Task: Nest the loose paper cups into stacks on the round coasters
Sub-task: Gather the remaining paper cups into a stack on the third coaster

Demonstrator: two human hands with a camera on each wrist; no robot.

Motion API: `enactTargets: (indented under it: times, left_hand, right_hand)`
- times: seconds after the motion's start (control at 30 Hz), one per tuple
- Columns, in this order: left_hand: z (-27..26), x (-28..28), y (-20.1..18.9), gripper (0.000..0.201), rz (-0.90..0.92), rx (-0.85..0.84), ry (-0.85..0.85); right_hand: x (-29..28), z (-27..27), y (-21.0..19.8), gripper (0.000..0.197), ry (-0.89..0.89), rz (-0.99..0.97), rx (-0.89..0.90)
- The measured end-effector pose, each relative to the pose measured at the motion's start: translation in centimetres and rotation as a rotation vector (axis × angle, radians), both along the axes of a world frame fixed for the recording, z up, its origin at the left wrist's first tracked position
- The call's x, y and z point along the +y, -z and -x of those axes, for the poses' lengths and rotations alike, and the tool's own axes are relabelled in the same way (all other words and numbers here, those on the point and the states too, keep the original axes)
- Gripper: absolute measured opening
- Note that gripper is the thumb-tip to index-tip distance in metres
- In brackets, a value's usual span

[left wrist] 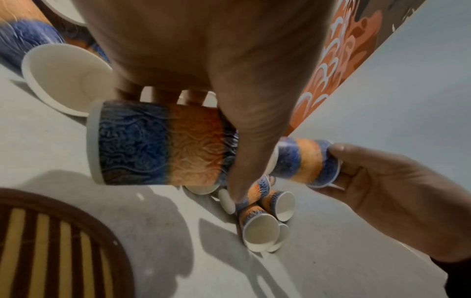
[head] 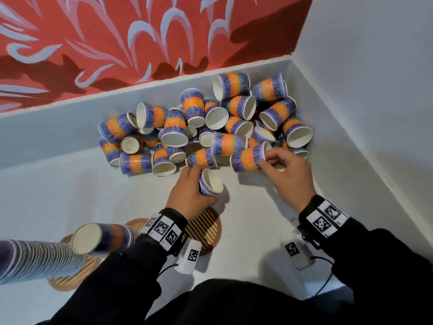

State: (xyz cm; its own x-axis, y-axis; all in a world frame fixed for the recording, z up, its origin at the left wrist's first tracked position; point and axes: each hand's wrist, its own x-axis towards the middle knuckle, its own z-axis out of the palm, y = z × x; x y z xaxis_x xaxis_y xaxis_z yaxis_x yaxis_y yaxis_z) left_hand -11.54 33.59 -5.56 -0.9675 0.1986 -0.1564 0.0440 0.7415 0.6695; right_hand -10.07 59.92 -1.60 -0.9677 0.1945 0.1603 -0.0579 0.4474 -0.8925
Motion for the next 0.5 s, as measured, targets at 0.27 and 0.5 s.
enactTargets:
  times: [0.27, 0.5]
  left_hand:
    - [-0.8, 2.3, -1.1, 0.082, -0.233, -0.018, 0.077]
    - [-2.2, 0.8, -1.1, 0.082, -0.352, -0.082, -0.045]
  right_hand:
    - [-2.3, -2.0, -2.0, 0.012, -0.435, -0.009, -0.004]
    - [-1.5, 0.1, 2.3, 0.038, -0.187, -0.224, 0.052]
